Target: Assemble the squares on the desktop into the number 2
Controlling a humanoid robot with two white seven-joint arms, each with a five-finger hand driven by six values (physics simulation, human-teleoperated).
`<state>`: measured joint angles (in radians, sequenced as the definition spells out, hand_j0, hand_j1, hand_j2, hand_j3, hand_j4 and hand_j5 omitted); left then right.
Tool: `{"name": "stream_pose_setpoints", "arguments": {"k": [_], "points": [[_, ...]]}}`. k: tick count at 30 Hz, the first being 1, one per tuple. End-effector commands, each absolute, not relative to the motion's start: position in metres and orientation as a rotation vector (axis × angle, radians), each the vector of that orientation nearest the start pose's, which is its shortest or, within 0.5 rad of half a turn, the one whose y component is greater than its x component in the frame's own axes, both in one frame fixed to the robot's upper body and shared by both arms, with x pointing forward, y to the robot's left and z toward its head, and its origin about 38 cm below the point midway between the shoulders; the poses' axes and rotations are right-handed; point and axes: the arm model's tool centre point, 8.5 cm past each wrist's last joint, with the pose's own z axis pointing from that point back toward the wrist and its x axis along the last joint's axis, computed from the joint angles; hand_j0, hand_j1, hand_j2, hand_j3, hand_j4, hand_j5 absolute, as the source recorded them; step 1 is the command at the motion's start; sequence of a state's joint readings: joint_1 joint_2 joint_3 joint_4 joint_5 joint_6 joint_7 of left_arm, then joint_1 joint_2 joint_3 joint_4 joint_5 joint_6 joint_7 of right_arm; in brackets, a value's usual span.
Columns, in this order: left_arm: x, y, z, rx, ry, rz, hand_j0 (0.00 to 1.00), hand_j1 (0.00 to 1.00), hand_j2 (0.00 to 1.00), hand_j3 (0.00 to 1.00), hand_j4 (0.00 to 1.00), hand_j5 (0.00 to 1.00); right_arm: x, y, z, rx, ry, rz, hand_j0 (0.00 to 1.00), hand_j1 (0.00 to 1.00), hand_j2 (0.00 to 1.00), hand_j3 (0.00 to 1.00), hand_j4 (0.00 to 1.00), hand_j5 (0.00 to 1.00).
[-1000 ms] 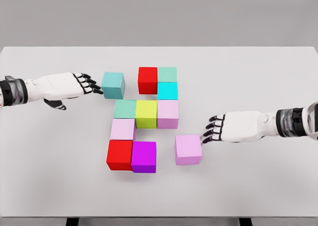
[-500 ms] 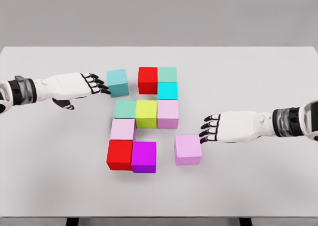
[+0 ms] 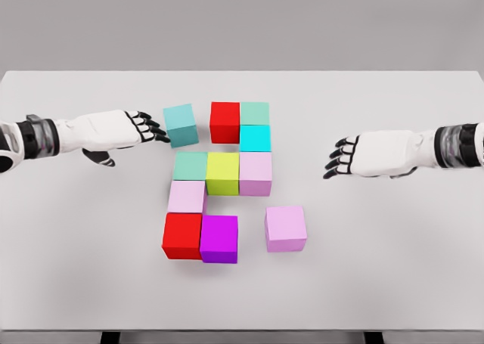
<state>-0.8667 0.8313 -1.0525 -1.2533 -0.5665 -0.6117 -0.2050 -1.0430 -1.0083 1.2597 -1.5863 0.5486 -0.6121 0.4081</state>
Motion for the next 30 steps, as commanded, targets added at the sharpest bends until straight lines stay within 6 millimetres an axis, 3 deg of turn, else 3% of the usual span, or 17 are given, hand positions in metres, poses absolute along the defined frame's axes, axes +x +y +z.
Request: {"name": "stream_pose_setpoints", "arguments": {"k": [1,10,14,25,30], "points": [[0.458,0.300,0.170,-0.664,1.790,3.088,1.00,1.00,1.00,1.00,1.00,1.00,0.396,-0.286,0.185,0.388,1.291,-3.143,1.00,1.00,1.00,1.00,1.00,1.00],[0.460,0.300,0.171,-0.675,1.794,3.088,1.00,1.00,1.00,1.00,1.00,1.00,0.367,-0.263,0.201,0.288,1.341,-3.041,1.00,1.00,1.00,1.00,1.00,1.00],[0.461,0.297,0.170,-0.665,1.797,3.084,1.00,1.00,1.00,1.00,1.00,1.00,0.365,-0.257,0.198,0.266,1.342,-3.031,1.00,1.00,1.00,1.00,1.00,1.00],[0.467,0.309,0.167,-0.706,1.781,3.126,1.00,1.00,1.00,1.00,1.00,1.00,0.365,-0.244,0.194,0.235,1.340,-3.006,1.00,1.00,1.00,1.00,1.00,1.00],[0.477,0.312,0.168,-0.746,1.792,3.142,1.00,1.00,1.00,1.00,1.00,1.00,0.362,-0.241,0.194,0.225,1.342,-2.995,1.00,1.00,1.00,1.00,1.00,1.00]]}}
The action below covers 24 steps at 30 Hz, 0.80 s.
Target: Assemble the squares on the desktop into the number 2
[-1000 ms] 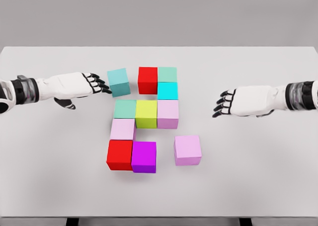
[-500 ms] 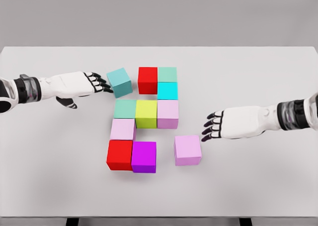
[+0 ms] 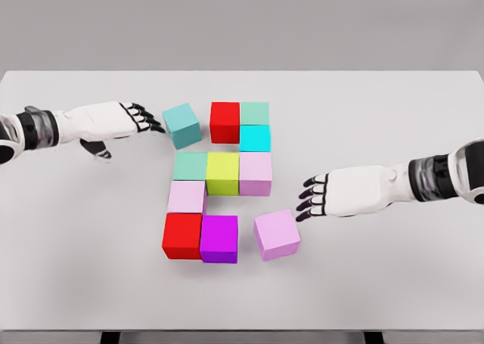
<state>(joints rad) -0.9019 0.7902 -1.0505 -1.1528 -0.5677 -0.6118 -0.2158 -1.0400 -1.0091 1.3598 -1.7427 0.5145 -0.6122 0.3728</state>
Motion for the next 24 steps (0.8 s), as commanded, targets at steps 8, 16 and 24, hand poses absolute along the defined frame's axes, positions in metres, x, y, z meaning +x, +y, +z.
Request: {"name": "stream_pose_setpoints", "arguments": {"k": [8,16,24], "points": [[0.490,0.312,0.166,0.535,-1.243,-2.173,1.00,1.00,1.00,1.00,1.00,1.00,0.354,-0.262,0.194,0.236,1.328,-3.045,1.00,1.00,1.00,1.00,1.00,1.00],[0.496,0.305,0.164,0.528,-1.243,-2.166,1.00,1.00,1.00,1.00,1.00,1.00,0.369,-0.307,0.220,0.414,1.509,-3.071,1.00,1.00,1.00,1.00,1.00,1.00],[0.499,0.304,0.169,0.538,-1.250,-2.160,1.00,1.00,1.00,1.00,1.00,1.00,0.353,-0.283,0.198,0.257,1.577,-3.004,1.00,1.00,1.00,1.00,1.00,1.00]]}}
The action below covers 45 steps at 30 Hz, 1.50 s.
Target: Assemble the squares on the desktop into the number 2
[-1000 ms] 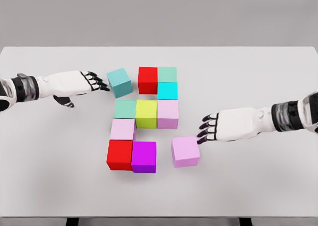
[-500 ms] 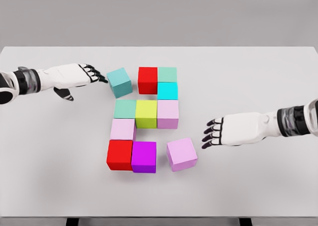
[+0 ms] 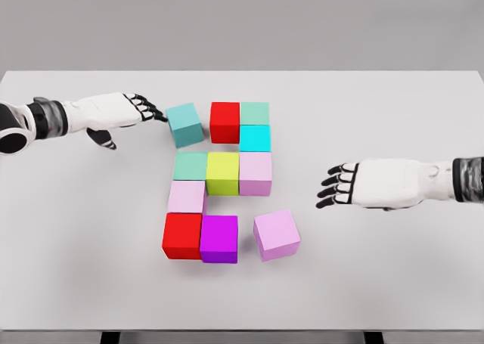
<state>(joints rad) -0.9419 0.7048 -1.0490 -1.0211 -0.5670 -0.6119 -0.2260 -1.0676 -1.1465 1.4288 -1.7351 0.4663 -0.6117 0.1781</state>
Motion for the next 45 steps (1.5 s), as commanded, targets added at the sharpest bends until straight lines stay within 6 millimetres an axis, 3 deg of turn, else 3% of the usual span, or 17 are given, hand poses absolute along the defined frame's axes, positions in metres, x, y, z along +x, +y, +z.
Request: {"name": "stream_pose_setpoints", "arguments": {"k": [1,4,11,28,34,45], "points": [[0.500,0.301,0.169,0.534,-1.257,-2.161,1.00,1.00,1.00,1.00,1.00,1.00,0.352,-0.279,0.196,0.240,1.574,-3.001,1.00,1.00,1.00,1.00,1.00,1.00],[0.503,0.300,0.170,0.537,-1.258,-2.152,1.00,1.00,1.00,1.00,1.00,1.00,0.351,-0.268,0.188,0.209,1.548,-2.981,1.00,1.00,1.00,1.00,1.00,1.00],[0.509,0.296,0.173,0.545,-1.264,-2.146,1.00,1.00,1.00,1.00,1.00,1.00,0.341,-0.266,0.177,0.172,1.492,-2.982,1.00,1.00,1.00,1.00,1.00,1.00],[0.510,0.287,0.172,0.533,-1.280,-2.147,1.00,1.00,1.00,1.00,1.00,1.00,0.332,-0.245,0.163,0.064,1.528,-2.951,1.00,1.00,1.00,1.00,1.00,1.00],[0.510,0.287,0.171,0.531,-1.280,-2.149,1.00,1.00,1.00,1.00,1.00,1.00,0.339,-0.256,0.171,0.139,1.526,-2.965,1.00,1.00,1.00,1.00,1.00,1.00],[0.511,0.289,0.171,0.534,-1.279,-2.143,1.00,1.00,1.00,1.00,1.00,1.00,0.347,-0.247,0.174,0.156,1.543,-2.936,1.00,1.00,1.00,1.00,1.00,1.00]]}}
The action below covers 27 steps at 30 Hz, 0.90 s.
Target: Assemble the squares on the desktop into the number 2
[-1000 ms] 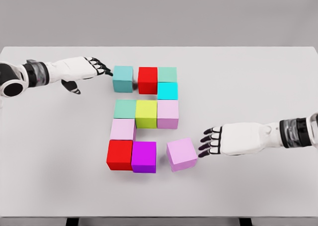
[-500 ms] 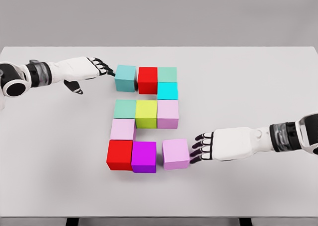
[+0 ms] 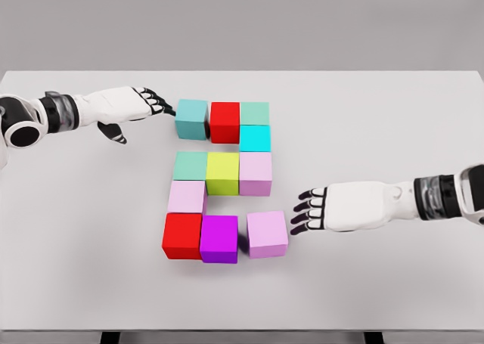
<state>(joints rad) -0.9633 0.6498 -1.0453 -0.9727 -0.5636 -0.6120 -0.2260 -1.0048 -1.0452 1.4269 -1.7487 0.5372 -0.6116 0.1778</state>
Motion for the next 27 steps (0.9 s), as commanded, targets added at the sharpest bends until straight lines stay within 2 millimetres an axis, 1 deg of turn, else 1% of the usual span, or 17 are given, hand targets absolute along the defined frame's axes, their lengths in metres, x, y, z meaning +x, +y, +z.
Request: {"name": "stream_pose_setpoints", "arguments": {"k": [1,13,18,22,25,27], "points": [[0.511,0.289,0.171,0.534,-1.279,-2.143,1.00,1.00,1.00,1.00,1.00,1.00,0.348,-0.246,0.174,0.156,1.544,-2.936,1.00,1.00,1.00,1.00,1.00,1.00],[0.512,0.294,0.170,0.541,-1.263,-2.135,1.00,1.00,1.00,1.00,1.00,1.00,0.348,-0.237,0.172,0.136,1.549,-2.918,1.00,1.00,1.00,1.00,1.00,1.00],[0.511,0.289,0.170,0.533,-1.271,-2.146,1.00,1.00,1.00,1.00,1.00,1.00,0.347,-0.235,0.173,0.127,1.551,-2.910,1.00,1.00,1.00,1.00,1.00,1.00],[0.510,0.289,0.169,0.530,-1.267,-2.148,1.00,1.00,1.00,1.00,1.00,1.00,0.346,-0.232,0.173,0.121,1.554,-2.903,1.00,1.00,1.00,1.00,1.00,1.00],[0.510,0.281,0.167,0.516,-1.281,-2.152,1.00,1.00,1.00,1.00,1.00,1.00,0.346,-0.232,0.171,0.110,1.531,-2.922,1.00,1.00,1.00,1.00,1.00,1.00],[0.510,0.281,0.168,0.515,-1.282,-2.152,1.00,1.00,1.00,1.00,1.00,1.00,0.346,-0.232,0.171,0.109,1.529,-2.923,1.00,1.00,1.00,1.00,1.00,1.00]]}}
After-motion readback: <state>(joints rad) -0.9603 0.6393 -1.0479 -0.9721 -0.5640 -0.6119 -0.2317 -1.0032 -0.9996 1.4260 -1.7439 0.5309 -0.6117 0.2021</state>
